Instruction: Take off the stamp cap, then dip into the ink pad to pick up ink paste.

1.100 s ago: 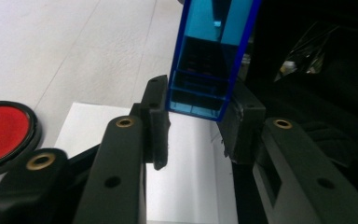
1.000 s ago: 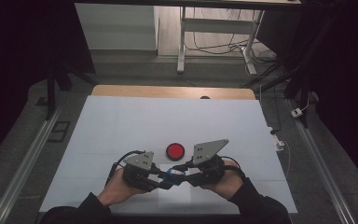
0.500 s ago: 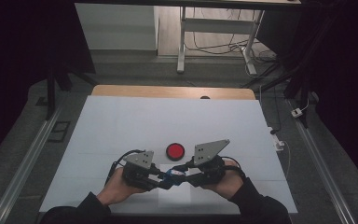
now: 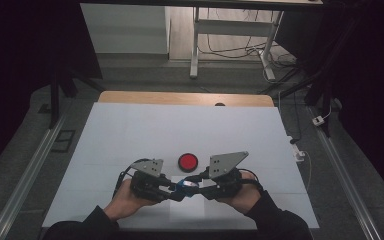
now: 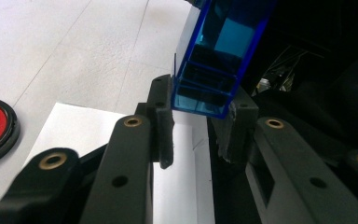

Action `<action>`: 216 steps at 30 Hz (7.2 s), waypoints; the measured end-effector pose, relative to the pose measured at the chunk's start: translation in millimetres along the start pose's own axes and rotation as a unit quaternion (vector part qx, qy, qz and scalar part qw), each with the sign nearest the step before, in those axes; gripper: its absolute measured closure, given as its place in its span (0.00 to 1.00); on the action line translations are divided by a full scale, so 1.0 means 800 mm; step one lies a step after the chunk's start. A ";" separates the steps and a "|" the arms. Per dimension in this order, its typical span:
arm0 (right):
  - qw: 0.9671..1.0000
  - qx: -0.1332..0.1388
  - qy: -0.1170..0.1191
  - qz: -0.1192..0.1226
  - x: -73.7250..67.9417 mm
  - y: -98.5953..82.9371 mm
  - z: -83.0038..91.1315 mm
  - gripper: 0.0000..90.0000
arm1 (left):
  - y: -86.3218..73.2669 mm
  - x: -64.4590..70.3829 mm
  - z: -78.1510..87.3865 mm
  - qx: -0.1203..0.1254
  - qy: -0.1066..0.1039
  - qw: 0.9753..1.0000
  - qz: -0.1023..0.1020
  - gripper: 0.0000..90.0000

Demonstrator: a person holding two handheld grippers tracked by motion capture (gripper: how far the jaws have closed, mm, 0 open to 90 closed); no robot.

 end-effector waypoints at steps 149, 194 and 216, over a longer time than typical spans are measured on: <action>0.980 -0.051 -0.170 -0.091 0.104 -0.050 -0.003 0.78 | -0.095 0.038 0.207 -0.019 0.359 0.927 0.103 0.76; 0.962 -0.143 -0.201 -0.117 0.182 -0.111 -0.061 0.78 | -0.096 0.036 0.207 -0.019 0.355 0.928 0.110 0.76; 0.954 -0.179 -0.220 -0.095 0.179 -0.110 -0.071 0.79 | -0.097 0.036 0.207 -0.022 0.356 0.927 0.113 0.76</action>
Point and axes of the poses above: each handheld gripper's, and its own axes: z roughly backward along the jaws, y roughly out of its top, x roughly to its right, the point moved 9 cm from there along -z, roughly forward along the jaws, and after that the axes turned 14 degrees about x, right-handed, at the moved point
